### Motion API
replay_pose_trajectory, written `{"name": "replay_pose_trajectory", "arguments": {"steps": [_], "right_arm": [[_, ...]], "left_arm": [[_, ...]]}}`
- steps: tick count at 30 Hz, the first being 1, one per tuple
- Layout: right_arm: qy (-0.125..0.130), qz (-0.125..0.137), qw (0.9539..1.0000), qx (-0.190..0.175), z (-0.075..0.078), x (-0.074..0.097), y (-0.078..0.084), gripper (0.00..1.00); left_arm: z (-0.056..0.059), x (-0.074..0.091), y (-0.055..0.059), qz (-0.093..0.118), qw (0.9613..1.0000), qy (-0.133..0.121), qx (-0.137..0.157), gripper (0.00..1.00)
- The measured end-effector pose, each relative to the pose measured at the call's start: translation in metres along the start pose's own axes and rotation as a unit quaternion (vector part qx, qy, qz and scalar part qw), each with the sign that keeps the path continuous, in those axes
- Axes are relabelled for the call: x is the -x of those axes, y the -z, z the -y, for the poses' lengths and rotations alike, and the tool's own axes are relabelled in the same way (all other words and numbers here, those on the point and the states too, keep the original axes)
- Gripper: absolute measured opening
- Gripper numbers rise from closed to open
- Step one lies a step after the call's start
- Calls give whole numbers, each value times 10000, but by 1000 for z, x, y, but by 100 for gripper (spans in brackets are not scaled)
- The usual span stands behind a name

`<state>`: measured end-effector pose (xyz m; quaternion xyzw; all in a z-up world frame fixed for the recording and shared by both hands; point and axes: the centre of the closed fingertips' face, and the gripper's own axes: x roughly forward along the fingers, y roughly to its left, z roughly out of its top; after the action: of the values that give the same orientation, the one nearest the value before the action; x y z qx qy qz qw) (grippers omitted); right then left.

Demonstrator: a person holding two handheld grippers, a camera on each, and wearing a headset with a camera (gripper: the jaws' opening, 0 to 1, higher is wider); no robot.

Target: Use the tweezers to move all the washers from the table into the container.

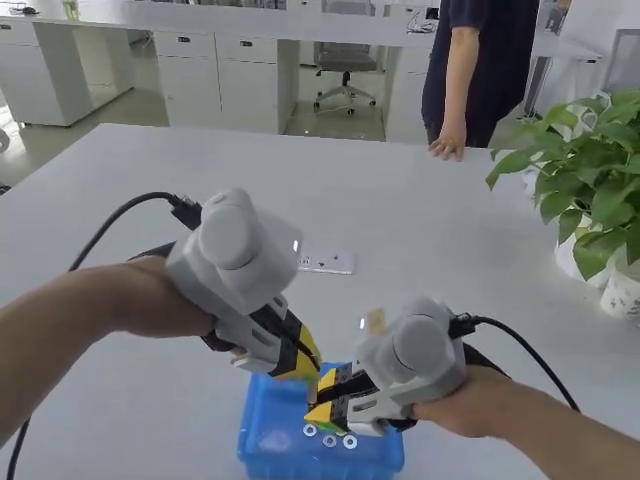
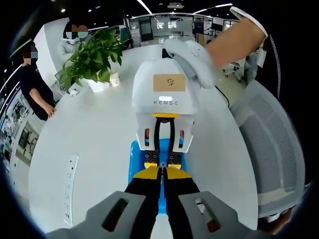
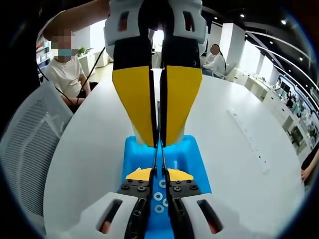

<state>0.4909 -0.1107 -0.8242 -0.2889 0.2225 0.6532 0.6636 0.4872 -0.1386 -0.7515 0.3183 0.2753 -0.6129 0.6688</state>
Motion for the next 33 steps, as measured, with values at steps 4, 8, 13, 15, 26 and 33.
{"name": "replay_pose_trajectory", "arguments": {"steps": [4, 8, 13, 15, 26, 33], "right_arm": [[43, 86, 10000, -26, -1, 3, -5, 11], [85, 189, 9998, -38, -3, 8, -11, 12], [105, 263, 9996, -38, -5, 11, -16, 14], [103, 276, 9996, -33, -6, 11, -18, 15], [92, 361, 9993, -38, -12, 11, -26, 14], [55, 305, 9995, -15, -18, 14, -23, 10]], "left_arm": [[2, 4, -5, 65, 10000, -44, -1, 5], [4, 8, -7, 71, 9999, -81, -11, 5], [7, 11, -7, 39, 9999, -101, -11, 5], [9, 12, -8, 47, 9999, -116, -23, 5], [17, 20, -17, 173, 9998, -101, -49, 5], [19, 22, -14, 165, 9998, -103, -21, 5]]}}
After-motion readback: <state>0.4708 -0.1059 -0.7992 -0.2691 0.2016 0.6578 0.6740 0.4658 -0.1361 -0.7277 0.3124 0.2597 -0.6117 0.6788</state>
